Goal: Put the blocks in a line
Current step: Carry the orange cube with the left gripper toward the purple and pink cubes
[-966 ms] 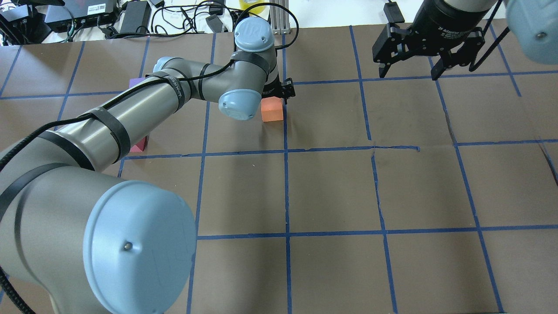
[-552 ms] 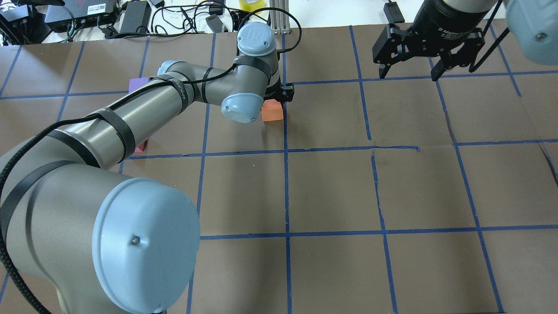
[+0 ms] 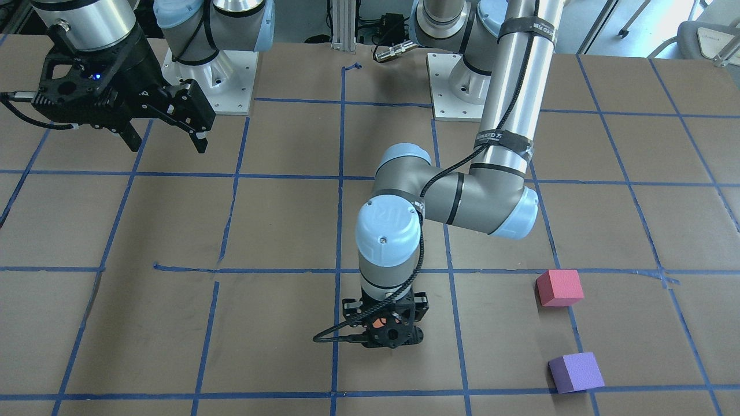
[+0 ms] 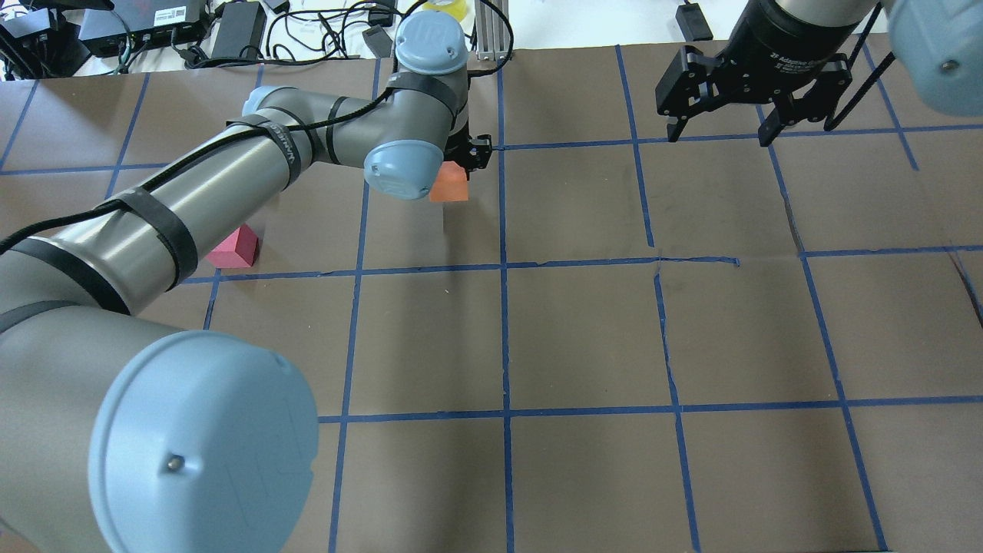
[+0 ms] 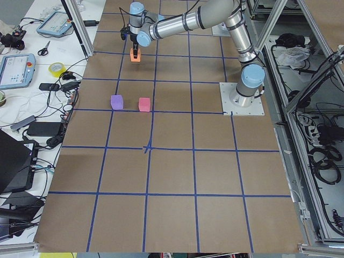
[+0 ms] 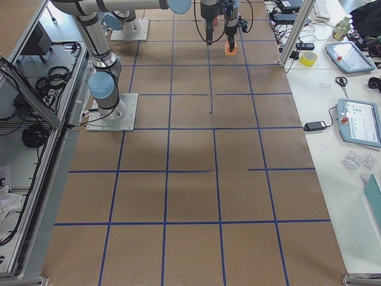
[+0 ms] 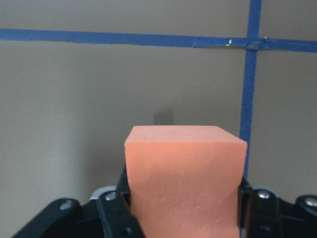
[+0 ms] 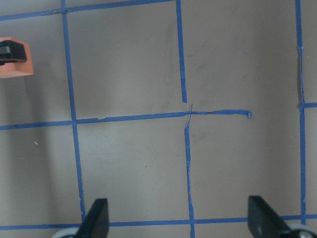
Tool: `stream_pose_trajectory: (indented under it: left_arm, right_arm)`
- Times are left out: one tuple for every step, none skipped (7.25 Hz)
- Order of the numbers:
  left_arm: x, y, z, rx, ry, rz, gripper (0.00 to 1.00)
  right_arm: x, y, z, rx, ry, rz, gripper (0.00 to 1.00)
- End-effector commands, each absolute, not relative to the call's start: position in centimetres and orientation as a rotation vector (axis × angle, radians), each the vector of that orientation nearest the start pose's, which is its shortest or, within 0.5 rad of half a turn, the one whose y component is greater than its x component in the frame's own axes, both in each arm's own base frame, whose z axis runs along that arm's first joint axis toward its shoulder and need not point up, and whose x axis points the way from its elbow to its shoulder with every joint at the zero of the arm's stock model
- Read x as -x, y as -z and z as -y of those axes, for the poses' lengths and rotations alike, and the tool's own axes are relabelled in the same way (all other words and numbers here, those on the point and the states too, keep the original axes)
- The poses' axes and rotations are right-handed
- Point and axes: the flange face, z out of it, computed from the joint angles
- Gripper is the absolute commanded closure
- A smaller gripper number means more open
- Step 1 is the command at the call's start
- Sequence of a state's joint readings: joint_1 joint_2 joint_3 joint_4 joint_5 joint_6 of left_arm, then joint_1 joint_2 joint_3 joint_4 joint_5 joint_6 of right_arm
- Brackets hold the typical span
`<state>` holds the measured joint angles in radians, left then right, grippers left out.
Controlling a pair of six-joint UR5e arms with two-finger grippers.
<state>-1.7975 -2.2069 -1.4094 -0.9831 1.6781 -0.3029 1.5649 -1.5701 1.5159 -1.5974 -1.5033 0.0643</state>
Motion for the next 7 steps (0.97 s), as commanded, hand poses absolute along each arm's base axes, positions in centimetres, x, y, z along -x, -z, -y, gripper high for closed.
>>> stream_pose_trajectory:
  left_arm:
    - [17.4,-25.5,68.1,0.111,0.124,-3.041,0.63]
    - [13.4,-26.7,68.5,0.097,0.131,-3.038,0.63]
    - [10.5,-27.4,68.9,0.111,0.136,-3.050,0.62]
    - [6.6,-27.4,69.3,0.053,0.127,-3.051,0.63]
    - [3.9,-26.9,69.2,0.079,0.105,-3.053,0.63]
    - [3.2,-26.6,68.7,0.051,0.088,-3.054,0.62]
    - [1.5,-26.9,68.7,0.023,0.094,-3.056,0.63]
  right_arm:
    - [-13.7,-51.7,50.0,-0.104,0.119,-3.068,0.00]
    - [-13.7,-51.7,50.0,-0.104,0.119,-3.068,0.00]
    - [-13.6,-51.7,50.1,-0.104,0.117,-3.070,0.00]
    - [-13.6,-51.7,50.1,-0.107,0.117,-3.068,0.00]
    - [-13.6,-51.6,50.0,-0.105,0.113,-3.070,0.00]
    - [-13.6,-51.4,50.1,-0.107,0.108,-3.068,0.00]
    - [-13.6,-51.5,50.1,-0.107,0.110,-3.068,0.00]
